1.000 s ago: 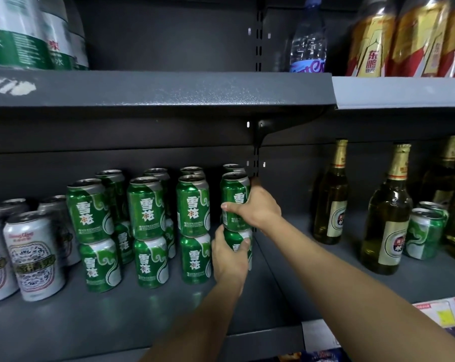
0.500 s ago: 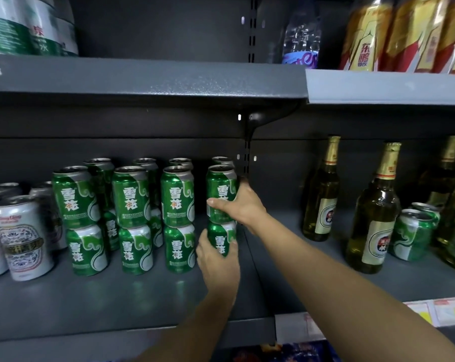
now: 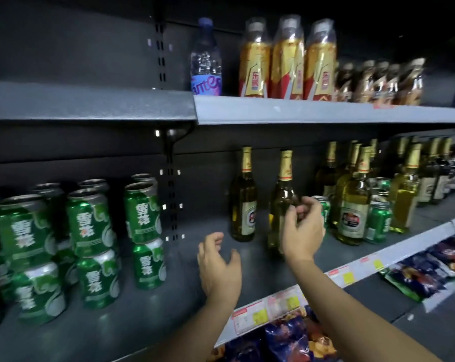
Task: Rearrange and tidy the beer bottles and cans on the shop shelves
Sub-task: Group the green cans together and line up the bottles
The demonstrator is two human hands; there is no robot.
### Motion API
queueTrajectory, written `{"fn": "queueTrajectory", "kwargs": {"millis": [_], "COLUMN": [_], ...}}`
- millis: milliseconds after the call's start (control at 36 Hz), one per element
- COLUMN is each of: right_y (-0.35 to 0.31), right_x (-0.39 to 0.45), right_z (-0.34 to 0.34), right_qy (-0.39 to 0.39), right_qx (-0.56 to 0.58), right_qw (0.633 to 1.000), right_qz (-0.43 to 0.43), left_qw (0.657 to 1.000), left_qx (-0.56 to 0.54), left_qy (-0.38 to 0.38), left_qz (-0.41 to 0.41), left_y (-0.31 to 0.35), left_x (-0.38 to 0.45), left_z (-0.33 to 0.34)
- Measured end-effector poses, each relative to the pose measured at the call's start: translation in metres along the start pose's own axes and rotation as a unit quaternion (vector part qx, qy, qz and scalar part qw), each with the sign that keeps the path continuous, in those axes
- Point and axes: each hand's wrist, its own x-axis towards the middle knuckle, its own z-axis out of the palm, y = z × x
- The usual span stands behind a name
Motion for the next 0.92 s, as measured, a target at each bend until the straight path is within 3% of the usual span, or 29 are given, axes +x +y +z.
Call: {"fn": "queueTrajectory", "kwargs": {"millis": [139,250,472,556,667,917], "right_y": [0.042,0.073,0.115,0.125,0.136,0.149], "right_x": [0.048,0.080,0.128,0.134,0.135,0.141], "right_z": [-0.040,-0.053,-0.040,-0.029,-0.019,-0.004], "right_qy": [0.022,-0.052,-0.283,-0.337,-0.343,-0.332], "right_qx": [-0.100,-0.141,-0.196,-0.203,-0.208,-0.275], "right_qw": [0.994,0.987,0.939,0.919,0.916,0.902], "right_qz": [0.040,0.051,0.001,0.024,0.025,0.029], "left_qw": [0.994,0.985,0.998,0.994,0.988,0.980], "left_qx": [-0.030,-0.046,0.015,0.047,0.103,0.137], "left_qy": [-0.105,-0.160,0.026,0.026,-0.013,-0.006], "left_qz": [0.018,0.034,-0.063,-0.099,-0.117,-0.142], "left_y": [0.018,0.034,0.051,0.044,0.034,0.015], "left_x": [-0.027,-0.043,-0.029,-0.015,0.000,0.018], "left_z": [0.054,0.105,0.173,0.183,0.189,0.189]}}
